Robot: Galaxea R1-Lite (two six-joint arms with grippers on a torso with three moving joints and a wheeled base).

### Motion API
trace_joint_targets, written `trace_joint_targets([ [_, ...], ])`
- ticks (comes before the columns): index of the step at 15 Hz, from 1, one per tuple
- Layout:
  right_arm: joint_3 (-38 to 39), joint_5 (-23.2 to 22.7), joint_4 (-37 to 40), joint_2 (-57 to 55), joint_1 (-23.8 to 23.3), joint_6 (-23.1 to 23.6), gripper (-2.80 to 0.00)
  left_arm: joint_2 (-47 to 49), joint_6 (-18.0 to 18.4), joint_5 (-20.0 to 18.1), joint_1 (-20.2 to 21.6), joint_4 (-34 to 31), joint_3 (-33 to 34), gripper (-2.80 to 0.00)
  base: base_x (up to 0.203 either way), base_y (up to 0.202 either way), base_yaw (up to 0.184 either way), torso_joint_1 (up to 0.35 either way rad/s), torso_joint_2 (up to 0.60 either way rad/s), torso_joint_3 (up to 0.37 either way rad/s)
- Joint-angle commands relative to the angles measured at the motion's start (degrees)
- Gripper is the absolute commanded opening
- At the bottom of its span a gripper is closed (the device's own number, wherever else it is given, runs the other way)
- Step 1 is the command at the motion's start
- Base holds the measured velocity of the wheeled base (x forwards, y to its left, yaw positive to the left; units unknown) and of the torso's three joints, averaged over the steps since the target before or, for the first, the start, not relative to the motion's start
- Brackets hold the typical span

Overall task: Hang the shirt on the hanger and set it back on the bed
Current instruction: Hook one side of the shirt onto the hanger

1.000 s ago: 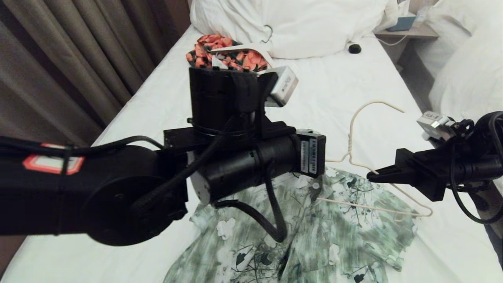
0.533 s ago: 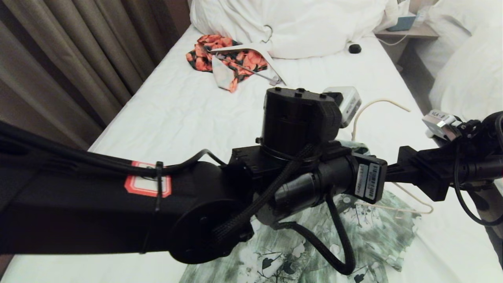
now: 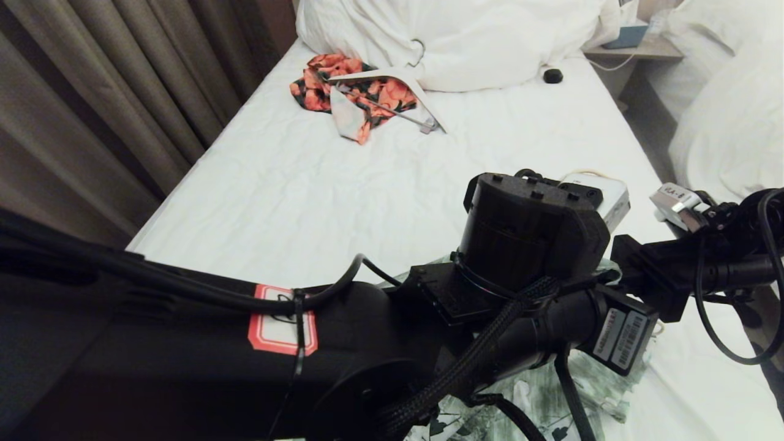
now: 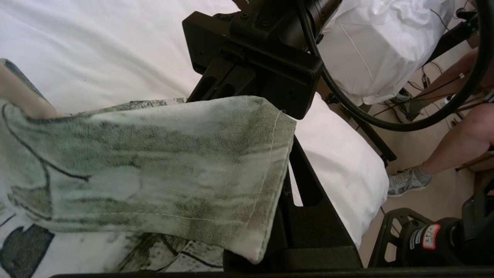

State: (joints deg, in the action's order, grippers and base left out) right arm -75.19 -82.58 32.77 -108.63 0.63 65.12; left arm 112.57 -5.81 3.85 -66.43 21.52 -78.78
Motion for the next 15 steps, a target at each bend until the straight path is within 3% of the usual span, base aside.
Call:
trace_joint_targets([
  [1, 0.31, -0.48, 0.10, 0.53, 0.16, 0.36, -2.80, -0.07, 0.20, 0.10, -0.19, 0.10, 0.20, -2.80, 0.000, 0.000, 0.000, 0.000, 0.00, 0.000],
  [4, 0.92, -0.65, 0.01, 1.32, 0.16, 0.44, -2.80, 0.02, 1.51, 0.81, -0.11, 0.19, 0.64, -2.80, 0.000, 0.000, 0.000, 0.000, 0.00, 0.000],
  [5, 1.10, -0.74, -0.07, 1.49, 0.16, 0.44, -2.80, -0.07, 1.77, 1.07, -0.11, 0.28, 0.90, 0.00, 0.000, 0.000, 0.000, 0.000, 0.00, 0.000],
  [11, 1.80, -1.00, -2.45, 1.93, 0.42, 0.18, -2.80, -4.31, 2.48, 1.12, -0.85, 0.11, 5.81, 0.00, 0.000, 0.000, 0.000, 0.000, 0.00, 0.000],
  [15, 1.80, -1.00, -2.53, 1.76, 1.44, 0.27, -2.80, -8.68, 2.48, 1.48, -1.70, 0.06, 13.17, 0.00, 0.000, 0.000, 0.000, 0.000, 0.00, 0.000],
])
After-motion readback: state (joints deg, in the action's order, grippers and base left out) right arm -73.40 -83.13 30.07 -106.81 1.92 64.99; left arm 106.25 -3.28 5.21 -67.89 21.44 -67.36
